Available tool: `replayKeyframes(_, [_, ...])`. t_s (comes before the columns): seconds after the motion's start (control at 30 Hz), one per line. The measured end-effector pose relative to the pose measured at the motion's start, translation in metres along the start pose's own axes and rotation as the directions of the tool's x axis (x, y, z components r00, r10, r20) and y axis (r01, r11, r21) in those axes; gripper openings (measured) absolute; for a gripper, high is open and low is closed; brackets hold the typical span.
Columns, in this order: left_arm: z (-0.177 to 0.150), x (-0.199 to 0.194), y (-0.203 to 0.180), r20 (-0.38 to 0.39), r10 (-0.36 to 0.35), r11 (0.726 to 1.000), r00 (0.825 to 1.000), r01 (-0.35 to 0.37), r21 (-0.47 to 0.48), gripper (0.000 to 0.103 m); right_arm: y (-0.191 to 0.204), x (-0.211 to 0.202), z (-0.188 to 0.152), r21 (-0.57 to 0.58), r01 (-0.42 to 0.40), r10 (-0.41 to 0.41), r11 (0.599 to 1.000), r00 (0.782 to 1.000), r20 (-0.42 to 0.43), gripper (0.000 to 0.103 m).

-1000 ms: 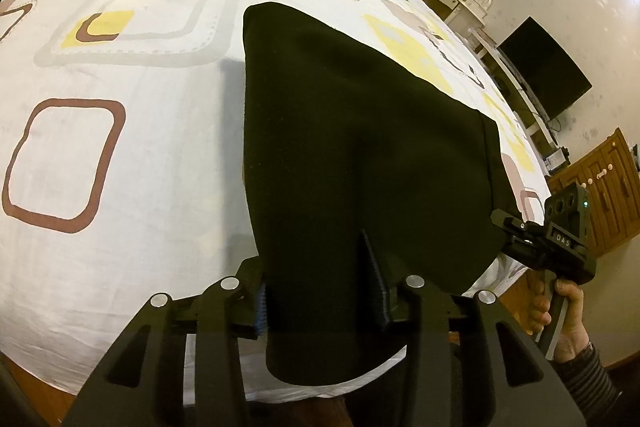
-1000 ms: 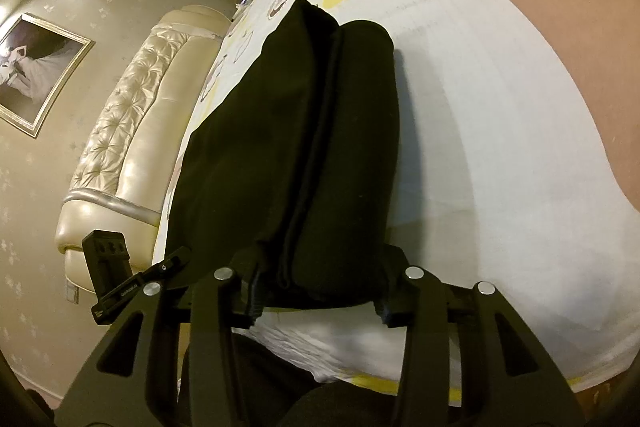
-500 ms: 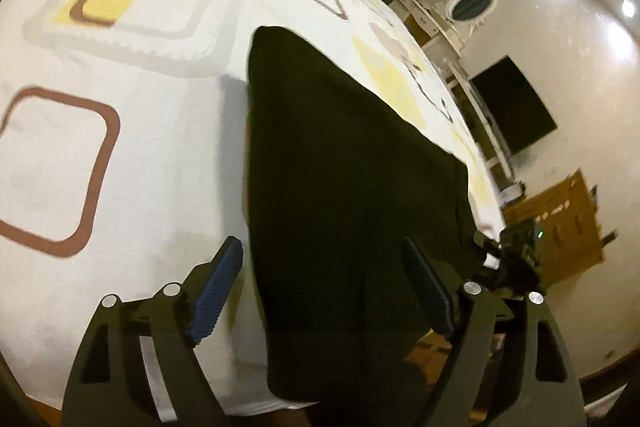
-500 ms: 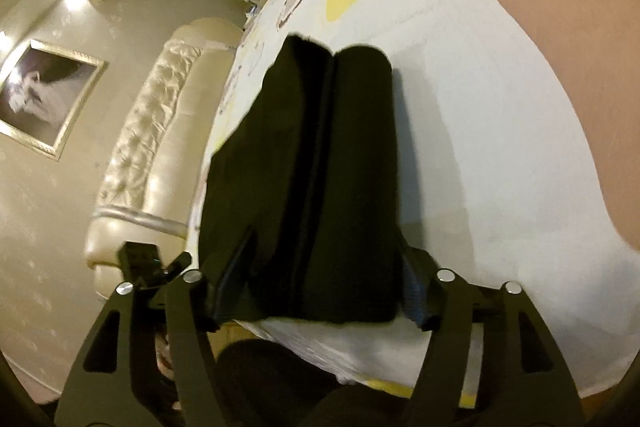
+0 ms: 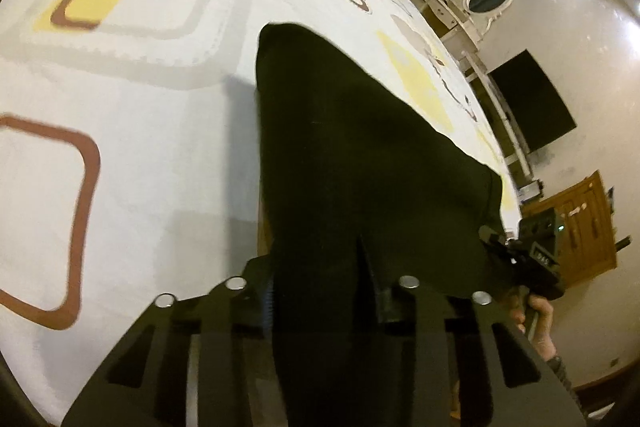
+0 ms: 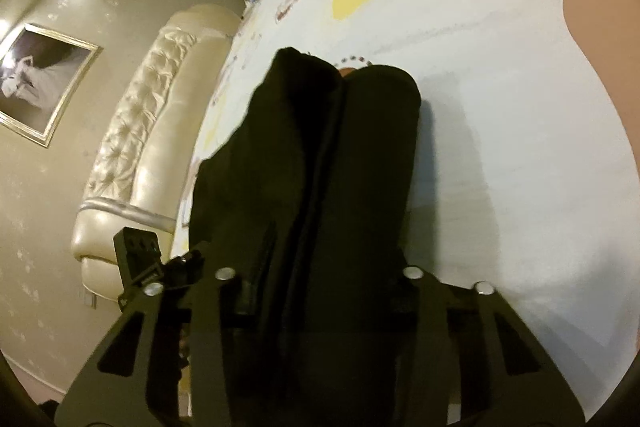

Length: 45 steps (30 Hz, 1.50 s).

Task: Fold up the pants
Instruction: 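Lift the pants end with both grippers and fold it over the rest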

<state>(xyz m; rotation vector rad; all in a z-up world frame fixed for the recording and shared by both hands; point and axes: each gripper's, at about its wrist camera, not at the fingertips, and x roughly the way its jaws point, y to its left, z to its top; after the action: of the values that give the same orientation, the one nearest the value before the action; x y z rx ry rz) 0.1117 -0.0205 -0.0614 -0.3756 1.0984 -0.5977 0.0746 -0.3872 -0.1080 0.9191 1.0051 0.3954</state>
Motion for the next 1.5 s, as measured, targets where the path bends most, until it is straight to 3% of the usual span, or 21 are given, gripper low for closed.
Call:
replayKeyframes(0.17, [0.006, -0.012, -0.006, 0.033, 0.057, 0.998, 0.998, -0.058, 0.025, 0.029, 0.02, 0.006, -0.001, -0.026, -0.03, 0.03, 0.999, 0.999, 0.016, 0.033])
replayKeyframes(0.37, [0.009, -0.03, 0.014, 0.062, 0.104, 0.995, 0.993, -0.104, 0.001, 0.029, 0.041, 0.024, 0.003, -0.075, -0.074, 0.073, 0.994, 0.997, -0.009, 0.032])
replayKeyframes(0.67, [0.003, -0.026, 0.026, 0.065, 0.126, 0.992, 0.99, -0.126, -0.003, 0.031, 0.016, 0.048, 0.003, 0.014, -0.065, 0.065, 0.998, 0.997, -0.046, 0.032])
replayKeyframes(1.4, [-0.003, -0.029, 0.04, 0.073, 0.099, 0.995, 0.992, -0.098, -0.021, 0.034, 0.005, 0.047, -0.001, 0.033, -0.121, 0.122, 0.992, 0.992, -0.025, 0.033])
replayKeyframes(1.5, [-0.003, -0.03, 0.041, 0.073, 0.081, 0.997, 0.994, -0.08, -0.019, 0.039, 0.004, 0.045, 0.0, 0.046, -0.143, 0.144, 0.989, 0.989, -0.031, 0.037])
